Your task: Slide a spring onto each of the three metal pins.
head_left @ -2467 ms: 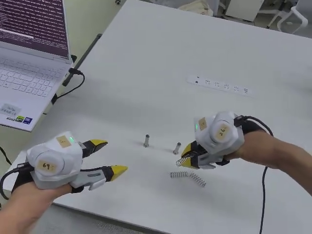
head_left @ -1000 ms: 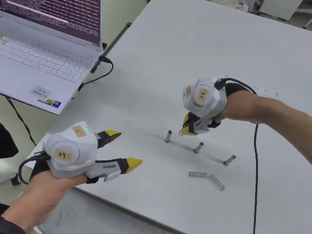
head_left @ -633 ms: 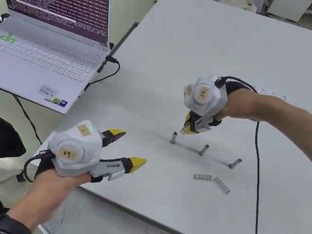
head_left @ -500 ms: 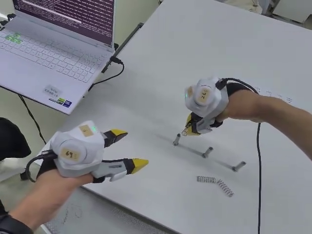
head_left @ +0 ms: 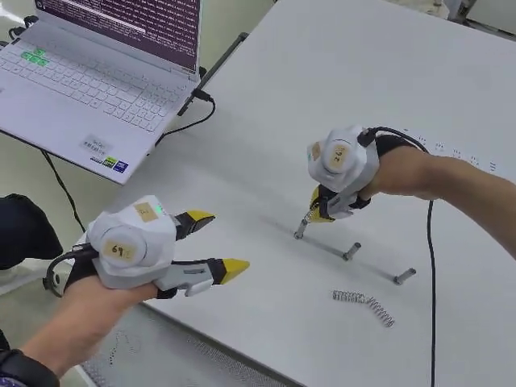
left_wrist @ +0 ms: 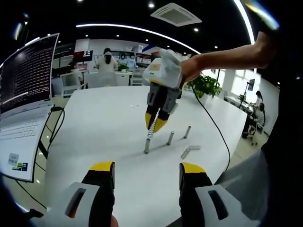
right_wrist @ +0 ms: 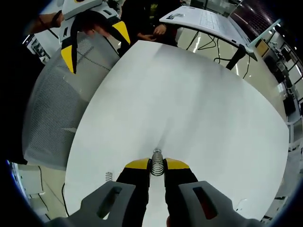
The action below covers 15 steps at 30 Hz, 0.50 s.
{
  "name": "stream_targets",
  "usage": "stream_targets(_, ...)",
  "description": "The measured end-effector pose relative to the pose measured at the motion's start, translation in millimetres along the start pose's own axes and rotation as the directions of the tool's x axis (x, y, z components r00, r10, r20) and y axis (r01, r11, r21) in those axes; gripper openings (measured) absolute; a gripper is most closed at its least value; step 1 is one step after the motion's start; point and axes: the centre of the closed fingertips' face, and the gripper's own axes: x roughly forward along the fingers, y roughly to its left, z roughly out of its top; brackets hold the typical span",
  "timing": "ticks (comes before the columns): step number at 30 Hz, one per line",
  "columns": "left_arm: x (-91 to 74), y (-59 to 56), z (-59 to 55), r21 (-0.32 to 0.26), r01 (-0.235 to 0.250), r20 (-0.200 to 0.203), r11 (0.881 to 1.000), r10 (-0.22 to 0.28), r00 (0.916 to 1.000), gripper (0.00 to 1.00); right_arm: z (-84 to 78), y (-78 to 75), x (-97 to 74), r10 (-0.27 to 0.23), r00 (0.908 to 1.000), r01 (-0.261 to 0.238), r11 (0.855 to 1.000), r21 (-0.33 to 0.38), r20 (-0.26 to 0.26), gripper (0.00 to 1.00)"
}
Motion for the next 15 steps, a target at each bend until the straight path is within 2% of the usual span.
stream_targets(15, 0.3, 1.9, -2.9, -0.013, -0.002, -0.005, 1.0, 0.002, 1.0, 0.49, 0.9, -0.1, 6.6, 0.015, 0.9999, -0.015, 1.0, -0.01, -0.006, 0.08)
